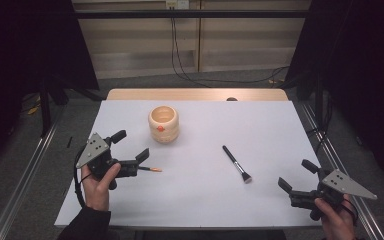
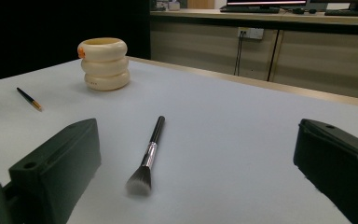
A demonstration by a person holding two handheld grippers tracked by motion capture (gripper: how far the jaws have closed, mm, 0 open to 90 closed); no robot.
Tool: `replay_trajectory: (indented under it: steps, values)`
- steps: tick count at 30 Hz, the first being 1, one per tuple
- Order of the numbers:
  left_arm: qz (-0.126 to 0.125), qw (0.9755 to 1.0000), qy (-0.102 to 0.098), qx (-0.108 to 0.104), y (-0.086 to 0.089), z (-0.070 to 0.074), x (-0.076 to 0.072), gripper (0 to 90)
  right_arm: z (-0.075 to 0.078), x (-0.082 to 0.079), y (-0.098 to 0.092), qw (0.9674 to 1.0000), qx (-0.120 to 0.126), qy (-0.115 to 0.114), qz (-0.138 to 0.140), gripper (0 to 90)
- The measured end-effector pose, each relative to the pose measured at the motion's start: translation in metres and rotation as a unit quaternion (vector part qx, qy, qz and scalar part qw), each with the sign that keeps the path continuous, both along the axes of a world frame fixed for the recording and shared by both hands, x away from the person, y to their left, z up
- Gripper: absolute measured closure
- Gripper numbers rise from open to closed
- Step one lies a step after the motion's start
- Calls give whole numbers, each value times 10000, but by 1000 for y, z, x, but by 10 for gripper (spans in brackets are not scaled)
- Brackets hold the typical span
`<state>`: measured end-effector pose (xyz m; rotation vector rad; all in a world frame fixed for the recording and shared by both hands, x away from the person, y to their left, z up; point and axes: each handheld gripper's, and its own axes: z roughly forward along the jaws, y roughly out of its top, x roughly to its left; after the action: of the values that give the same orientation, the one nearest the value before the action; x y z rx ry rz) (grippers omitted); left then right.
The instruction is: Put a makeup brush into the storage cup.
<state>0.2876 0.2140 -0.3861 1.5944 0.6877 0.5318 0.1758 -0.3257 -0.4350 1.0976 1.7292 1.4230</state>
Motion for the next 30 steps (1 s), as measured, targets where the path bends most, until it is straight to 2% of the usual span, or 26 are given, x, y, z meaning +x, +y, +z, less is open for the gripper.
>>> replay_trajectory:
  steps: [5,8,12,15,21,24,27,30]
  values:
    - [-52,9999,-127,45,2,9,10,20,0,0,0,10000,-4,0,-9,0]
    - [-8,9999,-122,-46,4,12,17,20,0,0,0,10000,26,11,-21,0]
    - [77,9996,-223,-150,5,17,26,20,0,1,-1,10000,45,35,-27,0]
    - [42,9995,-283,-96,4,22,35,21,0,1,-1,10000,47,30,-23,0]
    - [71,9990,-401,-194,6,33,46,20,0,1,-1,10000,28,25,-22,0]
    - [40,9990,-433,-98,5,33,45,19,-1,1,-1,10000,36,26,-35,0]
    - [-145,9990,-411,84,5,31,45,18,-1,1,-1,10000,47,24,-22,0]
    - [-115,9991,-380,121,8,29,47,16,-1,0,-1,10000,48,53,-37,0]
